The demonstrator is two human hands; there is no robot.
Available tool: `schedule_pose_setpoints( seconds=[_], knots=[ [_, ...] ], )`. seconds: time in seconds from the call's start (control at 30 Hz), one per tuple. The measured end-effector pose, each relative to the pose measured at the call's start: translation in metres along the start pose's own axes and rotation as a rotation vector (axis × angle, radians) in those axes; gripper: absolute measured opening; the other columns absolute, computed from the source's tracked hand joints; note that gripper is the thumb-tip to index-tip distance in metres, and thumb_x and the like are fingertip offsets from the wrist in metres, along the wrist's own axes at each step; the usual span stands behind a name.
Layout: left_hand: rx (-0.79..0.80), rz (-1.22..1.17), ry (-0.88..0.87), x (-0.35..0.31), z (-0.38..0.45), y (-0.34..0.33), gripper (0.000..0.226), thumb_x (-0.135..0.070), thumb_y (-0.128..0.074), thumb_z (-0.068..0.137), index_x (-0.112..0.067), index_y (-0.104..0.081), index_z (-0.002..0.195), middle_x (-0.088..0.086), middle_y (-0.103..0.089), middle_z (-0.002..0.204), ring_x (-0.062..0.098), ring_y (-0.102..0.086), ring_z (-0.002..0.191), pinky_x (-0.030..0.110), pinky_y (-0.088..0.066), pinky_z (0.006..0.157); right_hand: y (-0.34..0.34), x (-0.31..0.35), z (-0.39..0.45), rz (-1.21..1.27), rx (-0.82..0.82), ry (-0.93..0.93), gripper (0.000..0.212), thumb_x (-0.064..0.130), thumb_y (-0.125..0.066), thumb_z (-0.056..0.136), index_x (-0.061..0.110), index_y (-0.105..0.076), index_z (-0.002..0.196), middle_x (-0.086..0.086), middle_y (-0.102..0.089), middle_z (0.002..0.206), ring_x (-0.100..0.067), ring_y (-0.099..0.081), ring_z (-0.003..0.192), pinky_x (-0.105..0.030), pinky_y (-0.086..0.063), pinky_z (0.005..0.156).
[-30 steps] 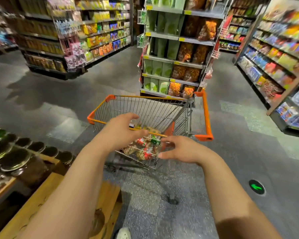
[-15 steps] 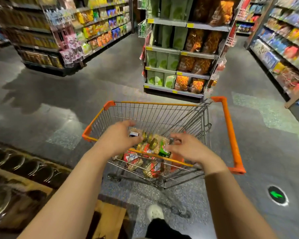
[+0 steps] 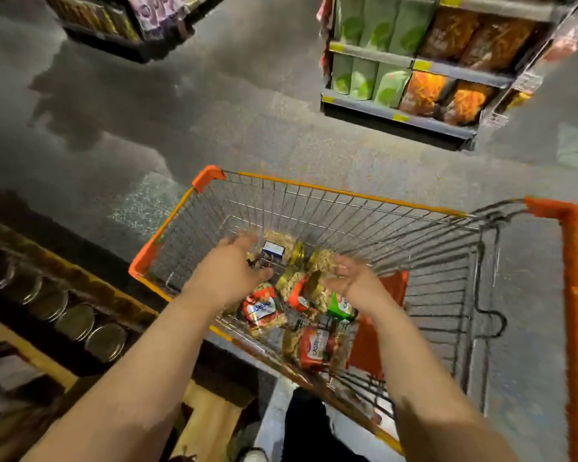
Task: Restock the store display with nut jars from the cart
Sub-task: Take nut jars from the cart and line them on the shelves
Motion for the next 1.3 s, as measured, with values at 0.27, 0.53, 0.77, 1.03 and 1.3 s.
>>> schedule_pose_setpoints(
  seconds=[0.27,0.53,0.77,1.03,1.3],
  knots=[
    [0.164,0.022,0.171,0.035,0.113,-0.089,0.08,-0.047,-0.07,0.093,-0.031,-0.026,0.158,0.008,-0.05,0.15,0.031,-0.053,0.131,0.041,-0.043,0.106,-0.031,-0.061,0.159,0.113,-0.084,-0.097,0.089,0.067,-0.076,0.065,0.016,-0.059,0.137,-0.008,-0.067,0.132,-0.032,-0.061,0.124,-0.05,-0.047,0.108],
    [0.261,0.085,0.213,0.099,0.224,-0.172,0.102,-0.042,-0.08,0.085,-0.038,-0.012,0.161,0.02,-0.032,0.161,0.034,-0.053,0.132,0.038,-0.044,0.11,-0.069,-0.062,0.252,0.115,-0.022,-0.144,0.057,0.037,-0.074,0.091,0.017,-0.053,0.141,-0.002,-0.071,0.118,-0.027,-0.071,0.098,-0.042,-0.057,0.091],
    [0.241,0.099,0.204,0.129,0.29,-0.213,0.111,-0.048,-0.081,0.082,-0.035,-0.004,0.162,0.025,-0.025,0.162,0.037,-0.057,0.128,0.042,-0.045,0.109,-0.084,-0.07,0.305,0.169,-0.062,-0.143,0.051,0.037,-0.059,0.102,0.019,-0.049,0.148,0.008,-0.066,0.118,-0.007,-0.065,0.087,-0.033,-0.052,0.094],
    [0.213,0.093,0.184,0.131,0.337,-0.236,0.129,-0.051,-0.086,0.073,-0.039,0.006,0.161,0.019,-0.035,0.158,0.037,-0.048,0.138,0.048,-0.042,0.115,-0.119,-0.096,0.339,0.278,-0.015,-0.275,0.066,0.059,-0.057,0.094,0.019,-0.051,0.146,-0.003,-0.059,0.142,-0.026,-0.057,0.125,-0.054,-0.045,0.11],
    [0.25,0.249,0.173,0.121,0.337,-0.245,0.127,-0.054,-0.083,0.075,-0.04,0.01,0.16,0.02,-0.033,0.16,0.037,-0.045,0.14,0.05,-0.043,0.109,-0.124,-0.1,0.341,0.468,0.003,-0.249,0.023,0.041,-0.066,0.097,0.02,-0.068,0.106,-0.002,-0.075,0.101,-0.021,-0.07,0.091,-0.04,-0.057,0.086]
  ],
)
Point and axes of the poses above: each hand's wrist, its own z-axis towards the middle knuckle, its own y-axis out of the back of the hand, x = y × z, the point moved 8 cm from there along z, towards the middle knuckle
